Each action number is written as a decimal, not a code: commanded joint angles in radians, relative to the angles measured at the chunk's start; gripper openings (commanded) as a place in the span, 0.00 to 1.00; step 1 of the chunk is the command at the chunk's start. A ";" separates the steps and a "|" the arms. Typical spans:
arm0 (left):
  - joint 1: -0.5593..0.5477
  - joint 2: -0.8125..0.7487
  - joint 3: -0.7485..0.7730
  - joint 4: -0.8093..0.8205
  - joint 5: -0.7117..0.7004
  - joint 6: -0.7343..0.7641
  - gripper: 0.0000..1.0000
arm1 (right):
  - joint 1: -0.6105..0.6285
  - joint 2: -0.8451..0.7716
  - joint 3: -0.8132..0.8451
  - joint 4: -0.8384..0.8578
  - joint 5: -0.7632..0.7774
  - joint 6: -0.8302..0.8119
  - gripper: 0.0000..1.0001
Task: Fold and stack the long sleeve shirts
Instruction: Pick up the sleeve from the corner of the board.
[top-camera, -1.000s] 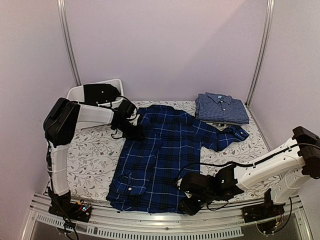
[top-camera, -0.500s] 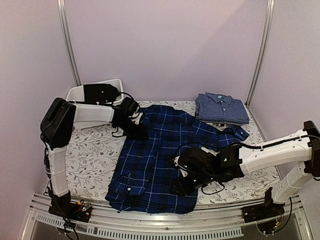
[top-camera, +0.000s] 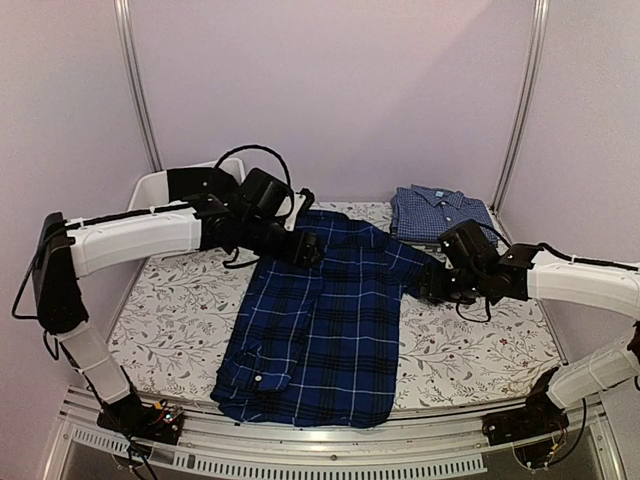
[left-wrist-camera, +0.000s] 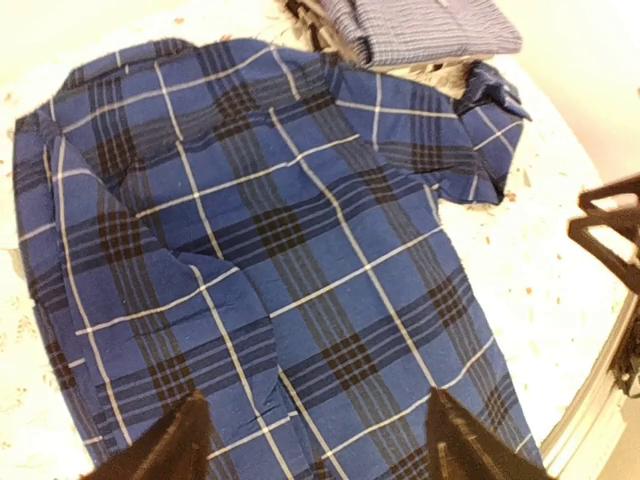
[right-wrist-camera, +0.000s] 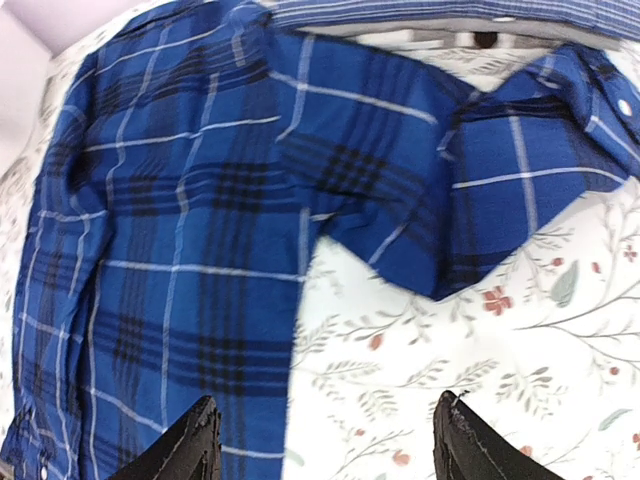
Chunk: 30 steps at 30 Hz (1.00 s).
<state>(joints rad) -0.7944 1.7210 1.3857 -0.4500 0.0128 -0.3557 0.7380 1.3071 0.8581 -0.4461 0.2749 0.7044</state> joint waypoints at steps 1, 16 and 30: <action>-0.032 -0.140 -0.064 0.063 -0.088 -0.003 0.88 | -0.161 -0.027 -0.058 0.086 0.024 -0.001 0.71; 0.031 -0.467 -0.284 0.216 -0.155 -0.101 1.00 | -0.664 0.187 -0.068 0.371 -0.221 -0.040 0.68; 0.058 -0.539 -0.313 0.183 -0.158 -0.075 1.00 | -0.825 0.450 -0.002 0.505 -0.446 0.017 0.64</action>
<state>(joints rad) -0.7475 1.1881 1.0775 -0.2665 -0.1394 -0.4377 -0.0929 1.7023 0.8131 -0.0158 -0.0765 0.6945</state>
